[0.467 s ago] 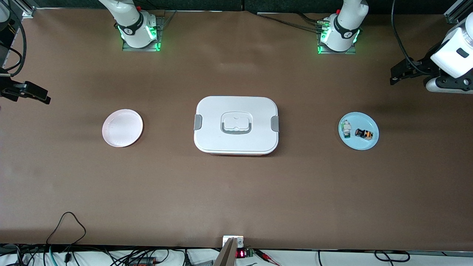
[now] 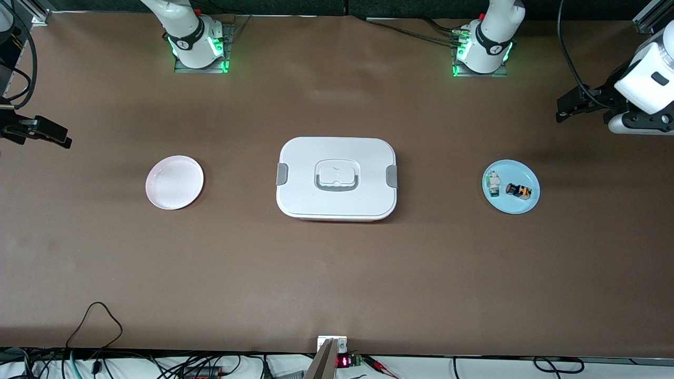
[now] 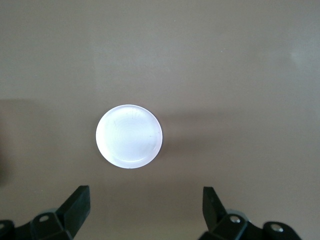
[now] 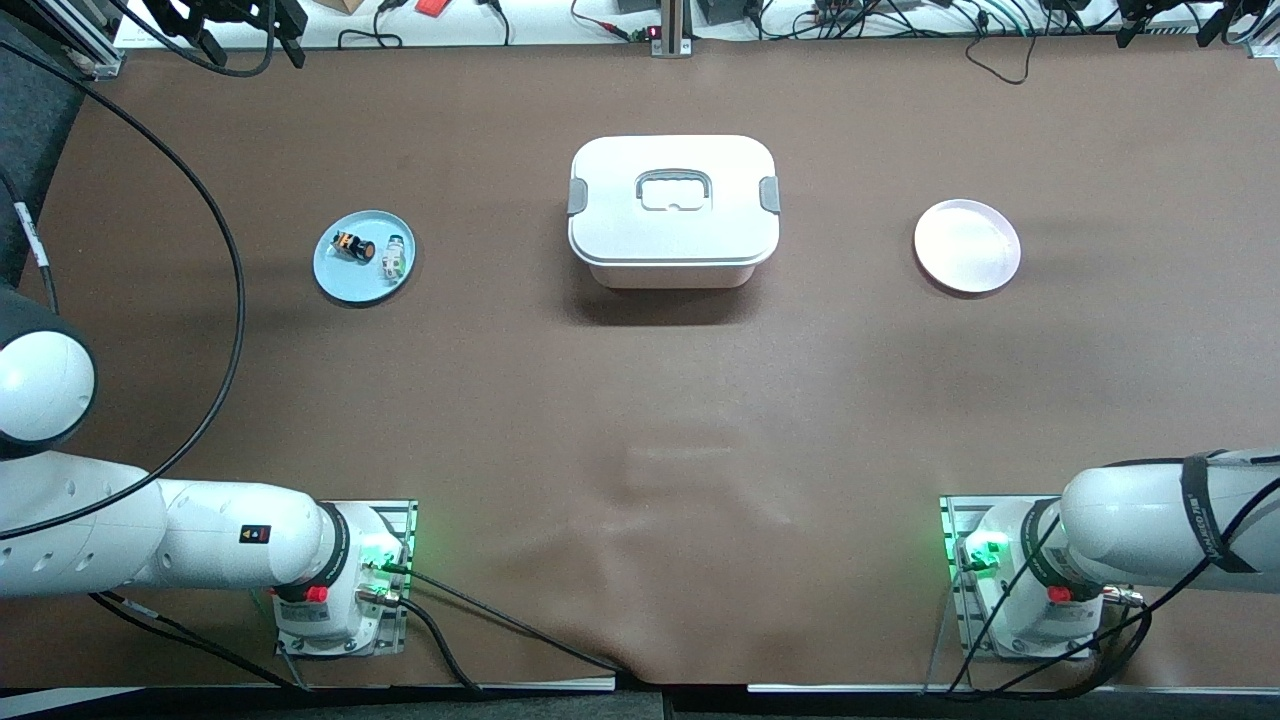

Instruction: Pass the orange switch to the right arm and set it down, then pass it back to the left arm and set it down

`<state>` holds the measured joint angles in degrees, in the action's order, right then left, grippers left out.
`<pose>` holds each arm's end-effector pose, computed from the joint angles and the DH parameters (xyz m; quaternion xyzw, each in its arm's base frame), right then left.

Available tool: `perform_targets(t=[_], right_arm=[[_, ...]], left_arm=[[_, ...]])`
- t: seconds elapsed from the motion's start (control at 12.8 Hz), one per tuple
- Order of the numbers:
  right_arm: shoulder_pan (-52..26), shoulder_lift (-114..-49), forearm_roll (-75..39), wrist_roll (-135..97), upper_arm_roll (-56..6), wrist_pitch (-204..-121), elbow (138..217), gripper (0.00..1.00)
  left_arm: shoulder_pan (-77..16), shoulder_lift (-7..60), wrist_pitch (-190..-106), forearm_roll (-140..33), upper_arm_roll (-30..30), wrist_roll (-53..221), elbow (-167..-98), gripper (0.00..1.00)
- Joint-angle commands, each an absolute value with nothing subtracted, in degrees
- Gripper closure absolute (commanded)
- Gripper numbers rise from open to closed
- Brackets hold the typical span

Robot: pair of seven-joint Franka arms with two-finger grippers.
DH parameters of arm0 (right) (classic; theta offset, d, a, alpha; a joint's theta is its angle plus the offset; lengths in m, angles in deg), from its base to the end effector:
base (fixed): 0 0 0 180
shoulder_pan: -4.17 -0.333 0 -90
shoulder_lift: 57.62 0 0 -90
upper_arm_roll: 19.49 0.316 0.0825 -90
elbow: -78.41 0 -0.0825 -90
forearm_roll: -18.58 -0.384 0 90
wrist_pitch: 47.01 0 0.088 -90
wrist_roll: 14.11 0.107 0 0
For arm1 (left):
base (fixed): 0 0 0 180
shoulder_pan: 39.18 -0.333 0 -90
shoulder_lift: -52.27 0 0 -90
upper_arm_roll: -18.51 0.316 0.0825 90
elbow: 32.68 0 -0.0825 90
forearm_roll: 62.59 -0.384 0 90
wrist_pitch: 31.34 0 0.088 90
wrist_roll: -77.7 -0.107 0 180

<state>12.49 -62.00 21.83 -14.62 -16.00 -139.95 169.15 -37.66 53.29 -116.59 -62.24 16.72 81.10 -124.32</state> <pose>0.5774 -0.0559 0.5796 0.9988 -0.0357 -0.0201 0.0251 0.5384 -0.0320 0.6140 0.9989 0.0007 -0.0469 0.0000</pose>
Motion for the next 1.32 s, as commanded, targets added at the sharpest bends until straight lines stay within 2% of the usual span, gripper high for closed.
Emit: perform_targets(t=[0.0, 0.16, 0.31, 0.78, 1.25], right_arm=[[13.5, -62.2, 21.0, -15.3, -15.4, -138.9, 168.0, 0.00], [13.5, -62.2, 21.0, -15.3, -15.4, -138.9, 168.0, 0.00], [13.5, -62.2, 21.0, -15.3, -15.4, -138.9, 168.0, 0.00], [13.6, -62.3, 21.0, -15.3, -15.4, -138.9, 168.0, 0.00], [13.7, -62.3, 21.0, -15.2, -15.4, -138.9, 168.0, 0.00]], left_arm=[[-39.1, 52.3, -116.2, -61.5, 17.5, 80.1, -124.9, 0.00], [-40.2, 50.3, -115.2, -61.7, 17.5, 75.8, -125.7, 0.00], [-41.1, 48.6, -116.0, -61.7, 18.0, 73.4, -129.4, 0.00], [-43.1, 36.6, -121.3, -62.2, 18.5, 73.0, -132.3, 0.00], [-41.1, 31.8, -140.2, -66.1, 18.2, 69.0, -142.7, 0.00]])
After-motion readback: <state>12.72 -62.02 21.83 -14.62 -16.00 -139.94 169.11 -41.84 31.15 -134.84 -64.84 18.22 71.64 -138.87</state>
